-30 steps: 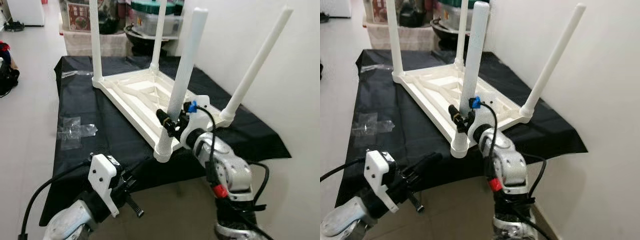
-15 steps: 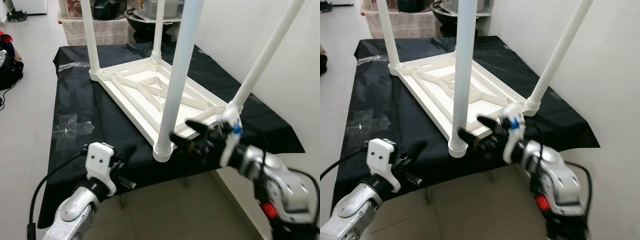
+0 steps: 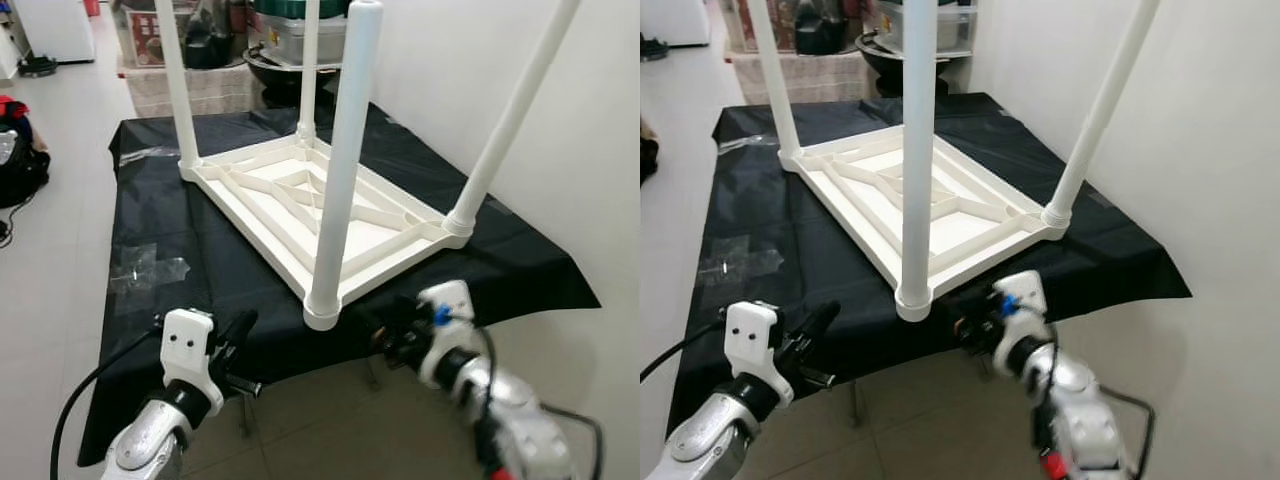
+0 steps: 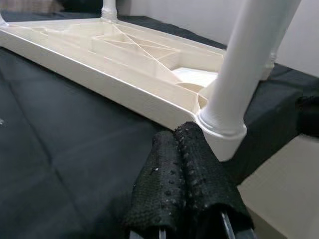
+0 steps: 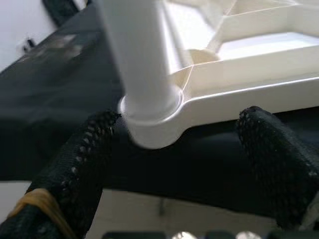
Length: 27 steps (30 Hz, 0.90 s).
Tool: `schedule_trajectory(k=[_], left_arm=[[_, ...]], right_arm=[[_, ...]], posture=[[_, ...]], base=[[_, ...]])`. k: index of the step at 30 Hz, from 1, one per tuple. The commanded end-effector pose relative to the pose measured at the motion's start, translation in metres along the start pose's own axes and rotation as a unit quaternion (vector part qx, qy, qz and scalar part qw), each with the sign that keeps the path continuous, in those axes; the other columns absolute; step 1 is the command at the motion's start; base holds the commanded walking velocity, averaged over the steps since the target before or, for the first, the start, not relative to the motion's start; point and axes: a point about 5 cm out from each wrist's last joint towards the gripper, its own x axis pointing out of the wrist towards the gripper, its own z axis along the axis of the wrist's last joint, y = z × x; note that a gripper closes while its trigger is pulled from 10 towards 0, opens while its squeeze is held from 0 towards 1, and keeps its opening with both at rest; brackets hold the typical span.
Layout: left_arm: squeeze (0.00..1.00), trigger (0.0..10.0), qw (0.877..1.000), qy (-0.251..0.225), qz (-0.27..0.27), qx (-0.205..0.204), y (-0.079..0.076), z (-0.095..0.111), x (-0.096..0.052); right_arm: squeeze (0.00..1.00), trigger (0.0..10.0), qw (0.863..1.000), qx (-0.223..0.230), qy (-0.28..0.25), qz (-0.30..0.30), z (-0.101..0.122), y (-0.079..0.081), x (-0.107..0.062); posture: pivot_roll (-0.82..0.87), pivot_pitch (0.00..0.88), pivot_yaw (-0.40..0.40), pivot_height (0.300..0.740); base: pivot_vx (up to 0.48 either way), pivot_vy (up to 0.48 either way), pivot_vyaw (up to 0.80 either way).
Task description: Building children table
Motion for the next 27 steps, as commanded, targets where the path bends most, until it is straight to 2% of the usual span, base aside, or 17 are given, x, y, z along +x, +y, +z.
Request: schedule_trajectory(k=[1, 3, 5, 9, 20, 27], left_arm=[[0.00, 10.0, 1.000, 0.007, -0.007, -0.009, -0.005, -0.003, 0.002], [0.00, 10.0, 1.000, 0.007, -0.020, -0.009, -0.006, -0.005, 0.009], [0.00, 10.0, 1.000, 0.007, -0.020, -0.009, -0.006, -0.005, 0.009], [0.00, 10.0, 1.000, 0.004, -0.030, -0.007, -0.003, -0.006, 0.020], [0.00, 10.0, 0.999, 0.007, -0.037, -0.007, -0.002, -0.008, 0.023], [0.00, 10.0, 0.999, 0.010, -0.035, 0.012, -0.001, -0.008, 0.028]], right_arm=[[0.00, 10.0, 1.000, -0.013, -0.009, -0.016, 0.004, -0.007, -0.005], [0.00, 10.0, 1.000, -0.006, -0.013, -0.017, 0.005, -0.013, -0.003], [0.00, 10.0, 1.000, -0.006, -0.013, -0.017, 0.005, -0.013, -0.003], [0.00, 10.0, 0.999, -0.005, -0.025, -0.028, 0.003, -0.015, 0.004], [0.00, 10.0, 0.999, -0.018, -0.032, -0.035, 0.003, -0.013, 0.008], [0.00, 10.0, 0.999, -0.027, -0.029, -0.010, -0.002, -0.010, 0.011]], posture=[[-0.06, 0.045, -0.072, 0.740], [-0.07, 0.038, -0.069, 0.740], [-0.07, 0.038, -0.069, 0.740], [-0.08, 0.026, -0.060, 0.740], [-0.07, 0.012, -0.059, 0.740], [-0.08, 0.000, -0.052, 0.740]], base=[[0.000, -0.472, 0.00], [0.000, -0.471, 0.00], [0.000, -0.469, 0.00], [0.000, -0.469, 0.00], [0.000, -0.469, 0.00], [0.000, -0.043, 0.80]])
